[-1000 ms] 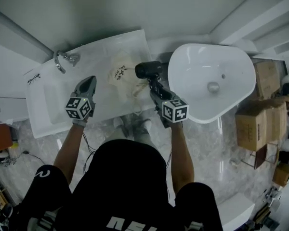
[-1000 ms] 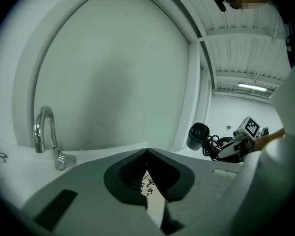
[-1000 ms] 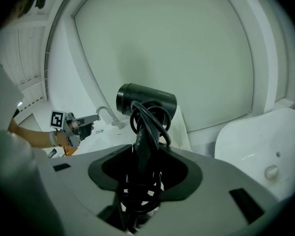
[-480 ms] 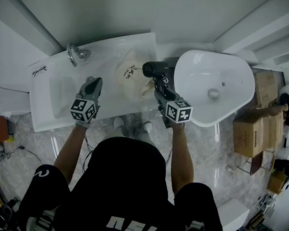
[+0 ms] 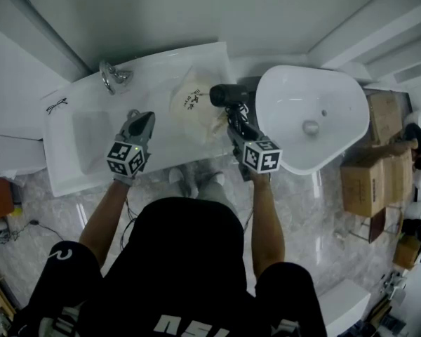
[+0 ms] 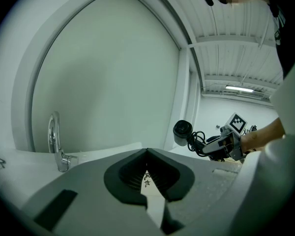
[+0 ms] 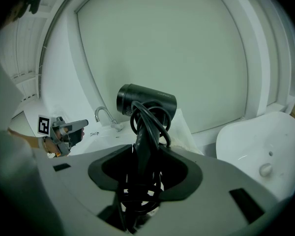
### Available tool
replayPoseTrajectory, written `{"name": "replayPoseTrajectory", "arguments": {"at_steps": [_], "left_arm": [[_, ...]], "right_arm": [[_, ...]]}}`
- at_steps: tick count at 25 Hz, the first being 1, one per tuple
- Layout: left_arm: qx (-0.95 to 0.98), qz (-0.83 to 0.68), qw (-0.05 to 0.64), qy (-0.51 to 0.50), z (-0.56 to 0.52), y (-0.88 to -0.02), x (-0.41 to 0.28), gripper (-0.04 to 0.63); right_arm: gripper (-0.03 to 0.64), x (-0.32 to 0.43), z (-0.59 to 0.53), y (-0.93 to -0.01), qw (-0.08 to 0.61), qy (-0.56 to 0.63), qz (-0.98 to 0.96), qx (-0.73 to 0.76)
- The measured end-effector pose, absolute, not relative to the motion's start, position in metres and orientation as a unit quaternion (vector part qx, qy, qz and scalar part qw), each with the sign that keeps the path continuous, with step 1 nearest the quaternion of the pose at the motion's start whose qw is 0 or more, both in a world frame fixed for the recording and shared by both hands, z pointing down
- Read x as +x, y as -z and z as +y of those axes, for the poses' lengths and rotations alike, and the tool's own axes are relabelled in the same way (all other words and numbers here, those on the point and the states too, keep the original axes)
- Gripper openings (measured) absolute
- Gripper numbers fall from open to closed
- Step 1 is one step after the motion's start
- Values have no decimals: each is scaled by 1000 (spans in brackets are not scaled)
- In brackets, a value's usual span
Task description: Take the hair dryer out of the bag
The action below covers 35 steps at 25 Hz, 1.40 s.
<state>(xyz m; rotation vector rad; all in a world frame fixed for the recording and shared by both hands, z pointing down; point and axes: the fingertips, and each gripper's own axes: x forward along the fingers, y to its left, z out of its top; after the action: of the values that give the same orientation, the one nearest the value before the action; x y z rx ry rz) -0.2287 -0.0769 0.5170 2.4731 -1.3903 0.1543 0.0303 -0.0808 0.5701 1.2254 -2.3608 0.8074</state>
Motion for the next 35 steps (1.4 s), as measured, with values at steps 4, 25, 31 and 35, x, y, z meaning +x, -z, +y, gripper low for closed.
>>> {"name": "replayPoseTrajectory", "arguments": {"at_steps": [4,25,31,35], "left_arm": [[859,-483,157,-63,-81,-529,-231,-2],[790,-568,208,-93,-149,-579,-233,-2],[782,-574,221,-102,-154,-593,-231,-2],[778,-576,228,-103,-154,-598,-232,-2]], "right_arm": [[163,30,-90,-579,189,-290,-828,441],[164,18,-194,-703,347,-282,-804,391],[164,19,-195,-734,376,-269,-799,385],[164,17,-192,-744,381,-275,-798,376]]}}
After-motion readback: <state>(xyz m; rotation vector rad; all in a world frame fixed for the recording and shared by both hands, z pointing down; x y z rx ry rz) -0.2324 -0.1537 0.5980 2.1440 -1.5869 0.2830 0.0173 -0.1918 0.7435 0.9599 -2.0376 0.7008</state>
